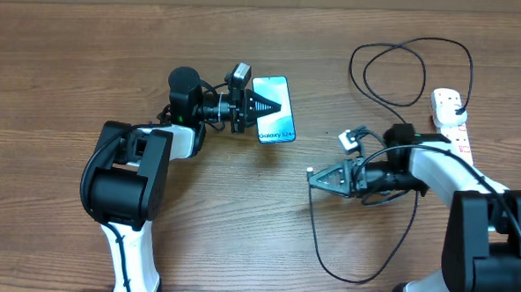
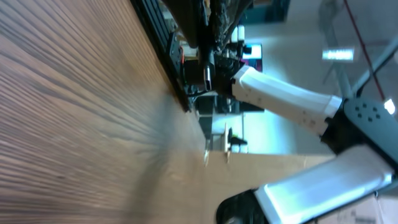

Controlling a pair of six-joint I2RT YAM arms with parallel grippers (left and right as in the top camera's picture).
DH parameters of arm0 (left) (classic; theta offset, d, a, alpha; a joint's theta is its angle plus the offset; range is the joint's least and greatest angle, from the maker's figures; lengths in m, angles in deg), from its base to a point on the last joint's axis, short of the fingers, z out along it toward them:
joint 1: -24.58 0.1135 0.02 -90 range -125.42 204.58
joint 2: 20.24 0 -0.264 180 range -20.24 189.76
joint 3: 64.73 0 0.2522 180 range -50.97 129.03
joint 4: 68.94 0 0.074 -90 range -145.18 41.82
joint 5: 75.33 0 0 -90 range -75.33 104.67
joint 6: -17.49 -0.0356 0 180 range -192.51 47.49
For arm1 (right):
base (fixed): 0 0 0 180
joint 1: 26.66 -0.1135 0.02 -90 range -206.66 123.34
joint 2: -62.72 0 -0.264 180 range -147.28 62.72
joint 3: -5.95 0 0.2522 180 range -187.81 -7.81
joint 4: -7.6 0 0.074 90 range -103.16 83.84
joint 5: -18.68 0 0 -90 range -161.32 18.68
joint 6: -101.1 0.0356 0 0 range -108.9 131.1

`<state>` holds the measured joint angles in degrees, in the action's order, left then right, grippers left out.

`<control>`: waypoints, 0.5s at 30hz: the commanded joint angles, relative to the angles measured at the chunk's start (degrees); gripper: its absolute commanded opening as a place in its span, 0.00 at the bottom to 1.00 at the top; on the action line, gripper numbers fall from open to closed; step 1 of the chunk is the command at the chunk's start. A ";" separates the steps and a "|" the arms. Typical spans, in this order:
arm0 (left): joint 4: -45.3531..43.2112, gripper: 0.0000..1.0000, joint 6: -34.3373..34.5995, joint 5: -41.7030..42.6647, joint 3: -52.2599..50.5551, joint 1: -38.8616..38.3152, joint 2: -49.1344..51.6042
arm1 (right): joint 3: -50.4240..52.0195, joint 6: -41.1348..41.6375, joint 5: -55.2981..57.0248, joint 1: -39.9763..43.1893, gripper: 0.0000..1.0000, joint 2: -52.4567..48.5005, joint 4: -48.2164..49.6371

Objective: Plug charger to phone and switch on socket
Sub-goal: 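Lift the cable end toward the phone's bottom port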

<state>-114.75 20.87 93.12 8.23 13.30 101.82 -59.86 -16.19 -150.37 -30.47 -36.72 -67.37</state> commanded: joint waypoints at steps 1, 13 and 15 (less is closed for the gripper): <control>-0.48 0.04 -2.16 1.09 1.07 -0.22 -0.24 | 0.35 -1.51 -5.88 -4.63 0.04 1.07 2.82; -0.46 0.04 -3.23 2.12 1.07 -0.15 -0.24 | 0.35 29.24 -4.28 -10.49 0.04 1.07 28.74; -0.48 0.04 -3.45 2.19 1.07 -0.15 -0.24 | 0.35 34.84 -1.75 -10.49 0.04 1.07 31.63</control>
<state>-114.75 19.83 93.95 8.23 13.32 101.82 -59.42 10.45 -154.28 -40.74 -36.70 -37.06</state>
